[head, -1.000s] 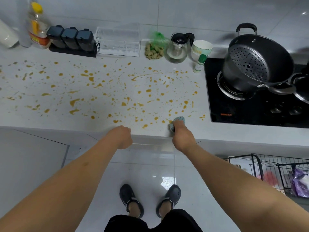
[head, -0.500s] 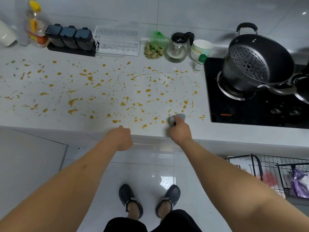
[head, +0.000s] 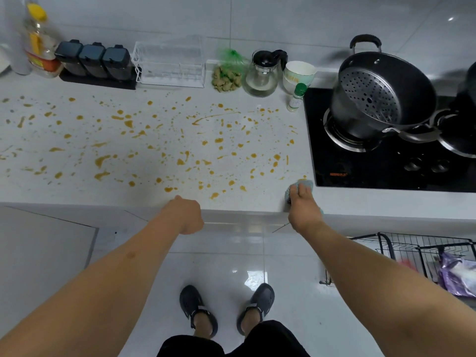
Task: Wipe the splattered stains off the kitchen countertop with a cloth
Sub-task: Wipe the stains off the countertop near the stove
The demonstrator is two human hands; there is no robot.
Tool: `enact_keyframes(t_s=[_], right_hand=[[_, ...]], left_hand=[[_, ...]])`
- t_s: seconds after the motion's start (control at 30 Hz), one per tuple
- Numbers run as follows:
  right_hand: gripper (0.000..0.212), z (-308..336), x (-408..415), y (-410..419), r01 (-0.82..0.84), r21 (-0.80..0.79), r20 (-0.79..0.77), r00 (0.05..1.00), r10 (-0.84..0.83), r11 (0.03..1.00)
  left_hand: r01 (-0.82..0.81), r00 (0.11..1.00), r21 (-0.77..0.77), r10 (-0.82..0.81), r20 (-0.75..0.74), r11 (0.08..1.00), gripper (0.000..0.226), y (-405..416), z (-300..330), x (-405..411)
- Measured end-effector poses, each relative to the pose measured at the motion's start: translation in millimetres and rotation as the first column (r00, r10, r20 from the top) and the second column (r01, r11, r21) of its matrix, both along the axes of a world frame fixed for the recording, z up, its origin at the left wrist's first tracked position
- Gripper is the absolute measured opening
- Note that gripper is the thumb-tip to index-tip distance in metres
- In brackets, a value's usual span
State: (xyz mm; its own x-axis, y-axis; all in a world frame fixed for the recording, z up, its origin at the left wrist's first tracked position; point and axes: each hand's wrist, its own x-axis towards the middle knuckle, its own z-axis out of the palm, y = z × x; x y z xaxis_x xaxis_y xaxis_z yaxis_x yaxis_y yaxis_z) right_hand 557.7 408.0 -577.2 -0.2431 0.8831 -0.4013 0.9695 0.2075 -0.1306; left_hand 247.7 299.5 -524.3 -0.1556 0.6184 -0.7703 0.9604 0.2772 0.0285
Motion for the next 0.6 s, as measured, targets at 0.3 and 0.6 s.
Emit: enact_keyframes(t_s=[0.3,0.6], right_hand=[[0.076,2,-63,-35,-0.303,0.051,-0.189,0.933,0.307,0.952],[0.077,21,41,-5,-0.099,0.004,-0.082,0.992,0.099,0.995]], left_hand=[[0.032,0.999,0.038,-0.03,-0.041,0.999,0.019,1,-7,6],[0.042,0.997,0.097,-0.036,-0.064,0.994,0.014,10,1,7]])
